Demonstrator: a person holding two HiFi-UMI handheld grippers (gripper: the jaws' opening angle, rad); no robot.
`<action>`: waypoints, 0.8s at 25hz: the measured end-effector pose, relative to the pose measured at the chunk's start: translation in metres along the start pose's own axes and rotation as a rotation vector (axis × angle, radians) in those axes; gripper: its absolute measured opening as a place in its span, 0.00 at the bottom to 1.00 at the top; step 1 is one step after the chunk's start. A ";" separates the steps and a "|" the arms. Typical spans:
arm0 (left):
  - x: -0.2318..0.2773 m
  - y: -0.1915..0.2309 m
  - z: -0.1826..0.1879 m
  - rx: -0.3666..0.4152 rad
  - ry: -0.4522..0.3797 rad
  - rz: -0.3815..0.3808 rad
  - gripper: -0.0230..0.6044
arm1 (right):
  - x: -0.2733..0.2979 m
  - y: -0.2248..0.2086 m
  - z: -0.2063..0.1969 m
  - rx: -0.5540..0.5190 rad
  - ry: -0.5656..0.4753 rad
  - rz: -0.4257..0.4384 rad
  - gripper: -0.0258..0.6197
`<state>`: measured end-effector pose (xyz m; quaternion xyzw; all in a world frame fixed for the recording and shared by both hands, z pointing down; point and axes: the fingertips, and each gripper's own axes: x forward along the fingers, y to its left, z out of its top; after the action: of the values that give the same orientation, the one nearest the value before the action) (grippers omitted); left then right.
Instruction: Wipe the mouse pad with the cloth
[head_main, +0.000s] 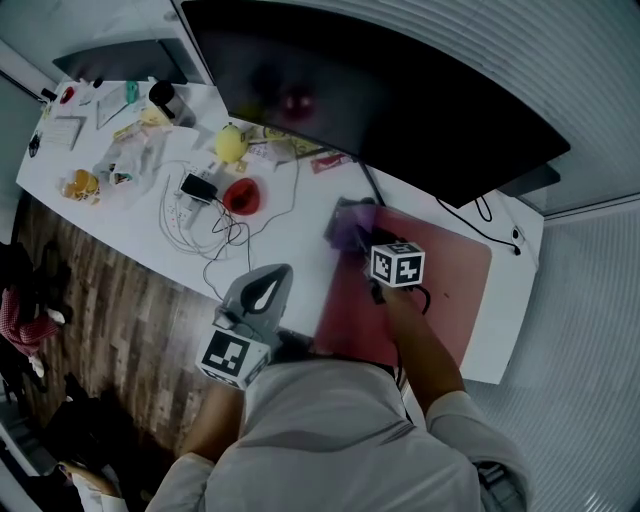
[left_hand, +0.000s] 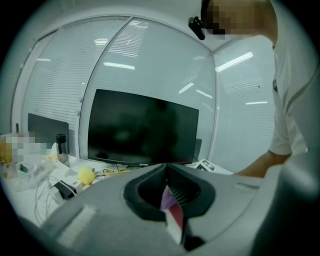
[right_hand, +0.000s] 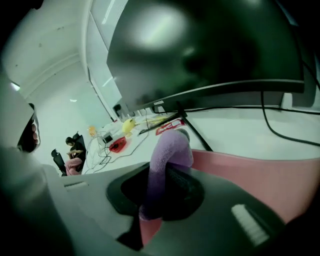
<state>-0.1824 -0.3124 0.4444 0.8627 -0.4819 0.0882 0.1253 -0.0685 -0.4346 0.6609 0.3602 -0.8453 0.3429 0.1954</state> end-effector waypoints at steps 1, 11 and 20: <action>0.004 0.000 0.001 0.004 0.000 -0.008 0.04 | -0.003 -0.008 -0.003 0.009 0.009 -0.025 0.11; 0.045 -0.051 0.009 0.037 0.008 -0.115 0.04 | -0.065 -0.084 -0.032 0.090 0.040 -0.189 0.11; 0.064 -0.118 0.009 0.053 -0.004 -0.141 0.04 | -0.147 -0.163 -0.062 0.156 0.029 -0.295 0.11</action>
<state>-0.0477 -0.3074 0.4373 0.8976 -0.4178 0.0901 0.1076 0.1556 -0.4023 0.6899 0.4896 -0.7511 0.3802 0.2271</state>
